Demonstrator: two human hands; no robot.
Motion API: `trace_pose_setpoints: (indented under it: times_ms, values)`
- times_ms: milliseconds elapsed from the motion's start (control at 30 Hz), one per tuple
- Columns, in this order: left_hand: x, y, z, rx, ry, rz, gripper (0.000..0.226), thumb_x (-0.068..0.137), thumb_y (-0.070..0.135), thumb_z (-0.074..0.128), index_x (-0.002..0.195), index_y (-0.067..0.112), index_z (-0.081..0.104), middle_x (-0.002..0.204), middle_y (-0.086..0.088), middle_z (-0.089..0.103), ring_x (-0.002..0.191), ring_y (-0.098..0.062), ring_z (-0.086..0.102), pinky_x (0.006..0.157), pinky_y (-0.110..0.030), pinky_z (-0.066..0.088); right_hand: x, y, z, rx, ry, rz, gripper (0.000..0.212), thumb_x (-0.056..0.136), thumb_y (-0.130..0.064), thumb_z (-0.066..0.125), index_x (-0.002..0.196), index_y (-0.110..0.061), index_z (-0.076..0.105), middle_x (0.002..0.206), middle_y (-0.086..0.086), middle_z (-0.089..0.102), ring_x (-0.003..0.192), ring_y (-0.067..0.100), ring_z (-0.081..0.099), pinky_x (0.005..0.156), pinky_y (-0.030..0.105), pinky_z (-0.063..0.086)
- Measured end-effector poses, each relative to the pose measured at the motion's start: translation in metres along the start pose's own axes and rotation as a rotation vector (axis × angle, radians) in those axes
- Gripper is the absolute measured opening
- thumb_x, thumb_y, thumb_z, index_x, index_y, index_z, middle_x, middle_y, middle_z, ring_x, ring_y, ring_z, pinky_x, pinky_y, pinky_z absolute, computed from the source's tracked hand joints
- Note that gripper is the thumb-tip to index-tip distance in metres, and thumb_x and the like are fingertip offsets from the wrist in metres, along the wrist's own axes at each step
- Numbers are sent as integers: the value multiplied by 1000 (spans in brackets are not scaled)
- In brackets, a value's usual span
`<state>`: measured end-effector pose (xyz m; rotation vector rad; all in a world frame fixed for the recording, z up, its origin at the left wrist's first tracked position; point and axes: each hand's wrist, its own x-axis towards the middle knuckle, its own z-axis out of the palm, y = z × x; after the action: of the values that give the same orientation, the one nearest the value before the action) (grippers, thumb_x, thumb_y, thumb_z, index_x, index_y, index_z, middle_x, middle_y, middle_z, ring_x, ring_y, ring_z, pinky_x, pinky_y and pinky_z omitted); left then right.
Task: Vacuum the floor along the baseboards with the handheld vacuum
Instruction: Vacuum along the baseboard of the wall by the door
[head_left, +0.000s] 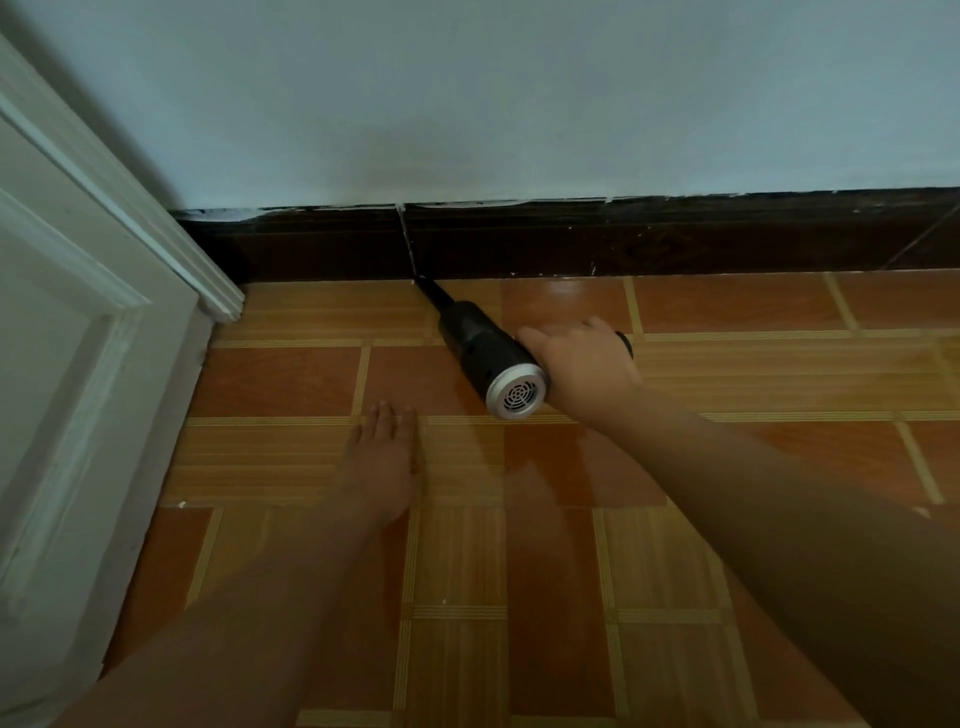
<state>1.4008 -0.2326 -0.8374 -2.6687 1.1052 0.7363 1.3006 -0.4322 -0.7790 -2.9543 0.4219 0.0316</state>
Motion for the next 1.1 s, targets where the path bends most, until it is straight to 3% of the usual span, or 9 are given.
trace_pose_setpoints:
  times_ms: [367,667,1100]
  values:
    - [6,56,-3,27,-27,185,72,98,37,40,153,15,-2,160,-12,-4,148,-24,-1,121,-38,6,-49,40,-11,10,-25,130,27,89,-31,57,113,-21,51,102,-1,63,97,21,58,92,36,34]
    - [9,79,-4,130,-90,137,70,100,39,35,153,14,-2,158,-21,-5,147,-30,2,120,-39,9,-73,61,-12,-14,-37,187,25,88,-32,57,110,-21,49,99,-2,62,94,20,58,92,36,34]
    - [7,80,-9,186,-129,149,71,100,39,34,152,12,-5,157,-22,-7,147,-32,-1,120,-39,7,-49,41,-7,8,-31,101,26,89,-30,56,112,-20,49,103,-1,63,98,22,58,95,37,32]
